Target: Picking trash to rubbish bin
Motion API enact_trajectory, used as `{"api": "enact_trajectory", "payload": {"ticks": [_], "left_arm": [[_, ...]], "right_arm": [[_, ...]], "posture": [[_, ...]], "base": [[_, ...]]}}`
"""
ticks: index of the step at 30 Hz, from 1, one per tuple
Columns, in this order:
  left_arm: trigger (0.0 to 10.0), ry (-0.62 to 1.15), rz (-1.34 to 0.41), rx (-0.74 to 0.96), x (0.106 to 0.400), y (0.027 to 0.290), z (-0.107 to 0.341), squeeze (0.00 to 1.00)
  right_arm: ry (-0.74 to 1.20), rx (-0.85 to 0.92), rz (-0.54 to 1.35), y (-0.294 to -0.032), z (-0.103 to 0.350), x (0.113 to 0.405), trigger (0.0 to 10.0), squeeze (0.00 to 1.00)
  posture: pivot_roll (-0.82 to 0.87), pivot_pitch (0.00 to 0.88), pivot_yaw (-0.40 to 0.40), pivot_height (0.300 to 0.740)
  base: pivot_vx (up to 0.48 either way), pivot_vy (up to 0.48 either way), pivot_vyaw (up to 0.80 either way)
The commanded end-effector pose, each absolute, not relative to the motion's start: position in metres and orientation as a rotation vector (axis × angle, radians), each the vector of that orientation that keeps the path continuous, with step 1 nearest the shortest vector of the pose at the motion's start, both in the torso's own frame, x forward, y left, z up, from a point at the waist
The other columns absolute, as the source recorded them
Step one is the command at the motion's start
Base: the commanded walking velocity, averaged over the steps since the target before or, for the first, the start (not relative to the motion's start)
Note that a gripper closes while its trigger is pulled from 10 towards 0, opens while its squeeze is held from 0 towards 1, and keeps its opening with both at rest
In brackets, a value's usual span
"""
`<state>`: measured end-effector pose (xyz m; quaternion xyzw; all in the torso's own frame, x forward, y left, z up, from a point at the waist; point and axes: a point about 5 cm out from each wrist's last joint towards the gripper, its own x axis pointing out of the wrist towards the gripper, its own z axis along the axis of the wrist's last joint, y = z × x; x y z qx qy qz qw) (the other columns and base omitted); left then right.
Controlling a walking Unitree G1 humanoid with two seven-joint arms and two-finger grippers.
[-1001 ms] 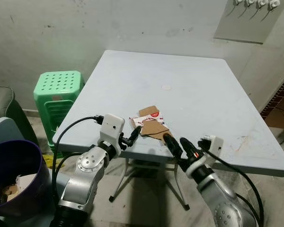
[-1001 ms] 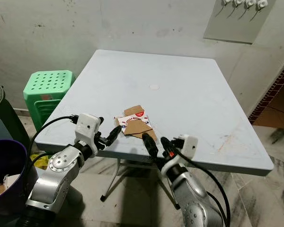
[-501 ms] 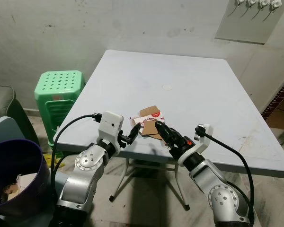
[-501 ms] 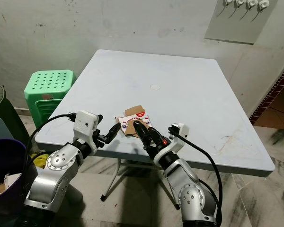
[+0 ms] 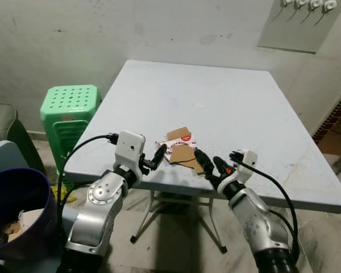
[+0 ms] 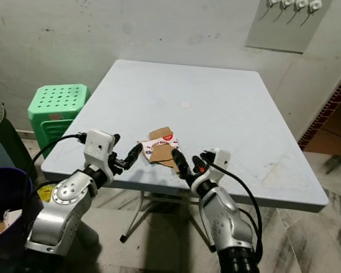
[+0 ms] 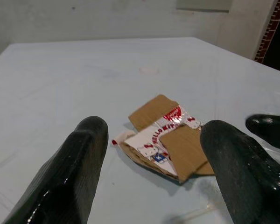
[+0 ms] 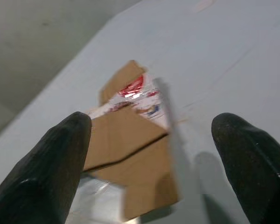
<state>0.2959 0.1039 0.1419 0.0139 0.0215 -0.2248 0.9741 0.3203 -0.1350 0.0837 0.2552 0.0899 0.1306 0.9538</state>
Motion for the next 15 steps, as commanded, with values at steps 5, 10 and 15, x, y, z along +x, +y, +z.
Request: {"api": "enact_trajectory", "payload": {"ticks": [5,10,15], "left_arm": [[10.0,0.040,-0.450,0.027,0.292,0.103,0.145,0.00],[10.0,0.047,-0.442,0.027,0.289,0.104,0.145,0.00],[10.0,0.048,-0.433,0.025,0.289,0.106,0.146,0.00]], "right_arm": [[0.204,0.489,0.227,-0.138,0.080,0.332,10.0,0.00],[0.245,0.550,0.266,-0.128,0.075,0.337,10.0,0.00],[0.264,0.581,0.274,-0.122,0.071,0.341,10.0,0.00]], "posture": [[0.01,0.009,-0.082,0.740],[0.01,0.020,-0.086,0.740],[0.01,0.025,-0.085,0.740]], "base": [[0.000,0.000,0.00],[0.000,0.000,0.00],[0.000,0.000,0.00]]}}
